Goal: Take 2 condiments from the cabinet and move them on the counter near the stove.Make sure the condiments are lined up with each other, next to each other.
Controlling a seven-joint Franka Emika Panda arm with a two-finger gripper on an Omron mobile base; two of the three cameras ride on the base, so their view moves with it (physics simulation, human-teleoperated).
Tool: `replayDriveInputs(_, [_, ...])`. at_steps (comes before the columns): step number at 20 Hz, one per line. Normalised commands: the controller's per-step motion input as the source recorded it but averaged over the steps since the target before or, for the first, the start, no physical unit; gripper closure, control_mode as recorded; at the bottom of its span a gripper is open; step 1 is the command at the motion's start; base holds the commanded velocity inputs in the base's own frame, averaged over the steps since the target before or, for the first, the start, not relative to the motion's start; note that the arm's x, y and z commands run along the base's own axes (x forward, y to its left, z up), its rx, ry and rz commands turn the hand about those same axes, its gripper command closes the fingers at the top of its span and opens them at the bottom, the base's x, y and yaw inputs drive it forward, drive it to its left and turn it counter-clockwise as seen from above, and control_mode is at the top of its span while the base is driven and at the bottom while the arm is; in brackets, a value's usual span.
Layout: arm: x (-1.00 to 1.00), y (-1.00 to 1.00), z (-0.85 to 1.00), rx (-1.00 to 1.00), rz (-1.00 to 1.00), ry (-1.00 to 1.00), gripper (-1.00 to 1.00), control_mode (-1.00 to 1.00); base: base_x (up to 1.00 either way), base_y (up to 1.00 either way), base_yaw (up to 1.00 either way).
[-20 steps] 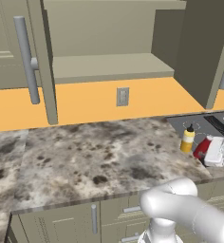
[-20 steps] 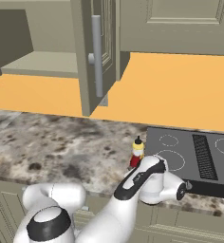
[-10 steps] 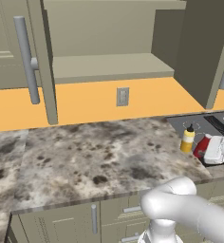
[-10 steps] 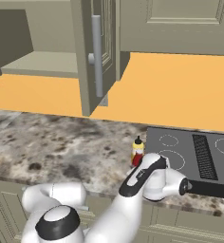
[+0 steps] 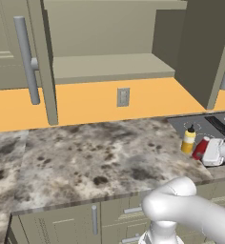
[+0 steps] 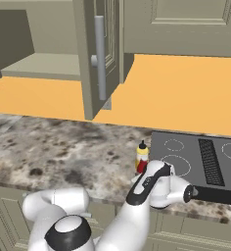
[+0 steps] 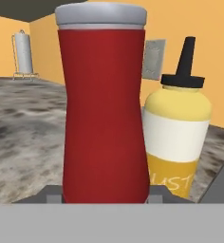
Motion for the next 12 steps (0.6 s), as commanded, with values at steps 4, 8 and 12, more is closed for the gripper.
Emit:
replayDriveInputs(4, [0.15, 0.00, -0.15, -0.01, -0.03, 0.01, 1.00, -1.00, 0.00, 0.00, 0.00])
replayDriveInputs(8, [0.16, 0.00, -0.10, -0.01, -0.03, 0.02, 1.00, -1.00, 0.00, 0.00, 0.00])
replayDriveInputs(12, [0.13, 0.00, -0.08, 0.00, -0.03, 0.03, 1.00, -1.00, 0.00, 0.00, 0.00])
